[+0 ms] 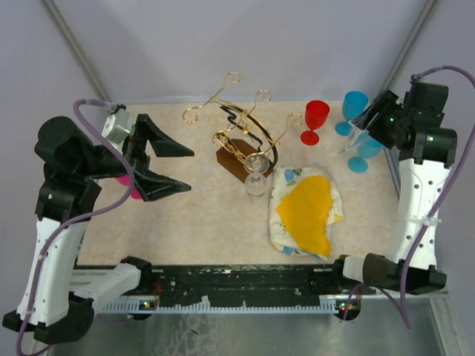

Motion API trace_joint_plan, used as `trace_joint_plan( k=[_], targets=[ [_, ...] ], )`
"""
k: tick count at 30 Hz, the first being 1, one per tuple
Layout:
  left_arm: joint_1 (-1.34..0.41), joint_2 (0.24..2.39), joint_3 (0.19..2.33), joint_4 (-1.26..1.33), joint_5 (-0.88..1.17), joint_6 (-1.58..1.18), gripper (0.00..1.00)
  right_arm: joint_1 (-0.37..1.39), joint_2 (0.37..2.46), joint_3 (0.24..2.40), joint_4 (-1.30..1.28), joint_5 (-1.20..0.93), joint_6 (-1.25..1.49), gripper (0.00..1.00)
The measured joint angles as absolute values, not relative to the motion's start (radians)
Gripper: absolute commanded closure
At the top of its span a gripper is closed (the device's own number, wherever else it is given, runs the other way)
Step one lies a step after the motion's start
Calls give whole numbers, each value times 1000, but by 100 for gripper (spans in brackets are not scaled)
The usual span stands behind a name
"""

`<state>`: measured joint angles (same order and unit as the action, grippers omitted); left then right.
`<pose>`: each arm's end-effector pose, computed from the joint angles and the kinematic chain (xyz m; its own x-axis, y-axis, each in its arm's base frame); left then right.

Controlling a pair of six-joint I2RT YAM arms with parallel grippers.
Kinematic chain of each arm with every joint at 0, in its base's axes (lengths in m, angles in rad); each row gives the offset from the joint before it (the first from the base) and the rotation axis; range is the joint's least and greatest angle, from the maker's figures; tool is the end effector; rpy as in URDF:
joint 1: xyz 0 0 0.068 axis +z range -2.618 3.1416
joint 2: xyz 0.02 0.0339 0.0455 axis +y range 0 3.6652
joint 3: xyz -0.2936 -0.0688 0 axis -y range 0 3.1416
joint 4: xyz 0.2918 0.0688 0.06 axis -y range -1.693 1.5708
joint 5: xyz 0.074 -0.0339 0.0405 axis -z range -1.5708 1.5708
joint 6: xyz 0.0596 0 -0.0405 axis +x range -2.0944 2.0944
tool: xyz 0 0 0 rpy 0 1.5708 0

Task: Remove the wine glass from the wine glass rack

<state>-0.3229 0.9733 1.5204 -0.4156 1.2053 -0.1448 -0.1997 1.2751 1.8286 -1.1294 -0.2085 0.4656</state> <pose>0.1410 -0.1059 0.5718 -0.0200 -0.0477 -0.9987 0.9990 0.0387 -0.0219 0.2593 -0.0399 0.5267 -0.4662 0.5425 -0.6988 0.2610 0.8391 0.4773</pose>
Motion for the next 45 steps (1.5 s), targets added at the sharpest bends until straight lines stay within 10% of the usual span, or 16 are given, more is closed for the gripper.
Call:
trace_joint_plan(
  k=[22,45],
  targets=[
    [-323,1018,1345,-209,1156,-266,15,96,1380,1353,-389,485,248,71],
    [-323,1096,1331,-221,1122,-249,15,141,1601,973,474,601,36,70]
  ],
)
